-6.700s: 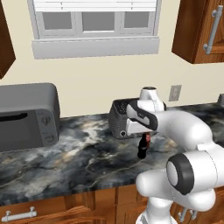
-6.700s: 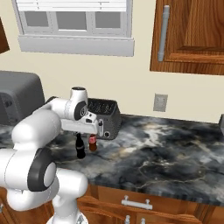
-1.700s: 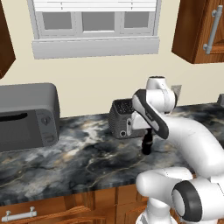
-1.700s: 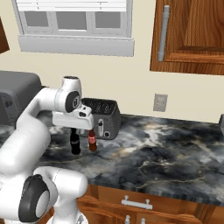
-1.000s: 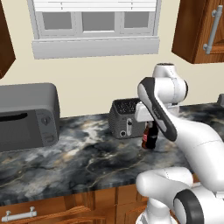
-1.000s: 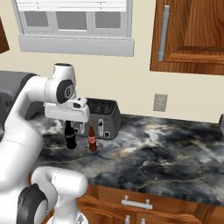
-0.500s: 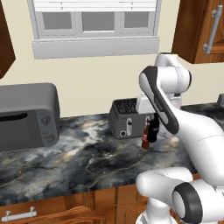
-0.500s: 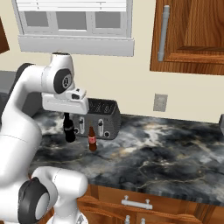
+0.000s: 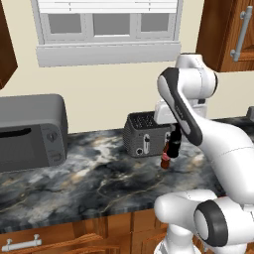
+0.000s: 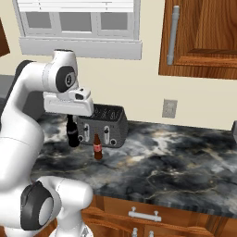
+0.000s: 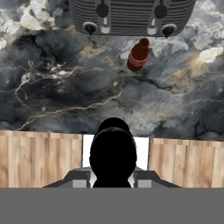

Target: Move the drinks to the dining counter.

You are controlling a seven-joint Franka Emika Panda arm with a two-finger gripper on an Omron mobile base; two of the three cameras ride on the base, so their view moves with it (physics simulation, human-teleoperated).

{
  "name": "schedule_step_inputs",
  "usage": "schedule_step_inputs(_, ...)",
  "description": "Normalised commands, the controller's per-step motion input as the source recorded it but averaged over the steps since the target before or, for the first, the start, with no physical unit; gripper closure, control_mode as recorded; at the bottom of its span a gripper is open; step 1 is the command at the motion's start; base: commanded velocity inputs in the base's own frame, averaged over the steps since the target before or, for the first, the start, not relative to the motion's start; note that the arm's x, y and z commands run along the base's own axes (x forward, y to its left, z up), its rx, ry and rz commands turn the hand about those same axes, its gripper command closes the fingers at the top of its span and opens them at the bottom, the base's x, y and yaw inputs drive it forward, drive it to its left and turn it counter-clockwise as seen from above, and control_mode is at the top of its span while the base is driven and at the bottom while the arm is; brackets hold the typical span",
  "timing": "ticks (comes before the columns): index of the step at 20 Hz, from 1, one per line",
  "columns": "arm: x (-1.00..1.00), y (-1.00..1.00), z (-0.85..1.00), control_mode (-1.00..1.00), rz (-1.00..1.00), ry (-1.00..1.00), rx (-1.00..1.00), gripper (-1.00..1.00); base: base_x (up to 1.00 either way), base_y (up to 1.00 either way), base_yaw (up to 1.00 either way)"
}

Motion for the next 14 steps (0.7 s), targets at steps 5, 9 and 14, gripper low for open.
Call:
schedule_step_inputs(5,0.00,0.05,0.00,-1.00,0.00,0.00,-0.02,1.00,0.00,0.00,0.00)
schedule_step_inputs(9,0.00,0.02,0.00,-1.00,0.00,0.00,-0.01,1.00,0.00,0.00,0.00)
schedule_step_inputs(14,0.00,0.00,0.00,1.00,0.00,0.00,0.00,1.00,0.00,0.00,0.00)
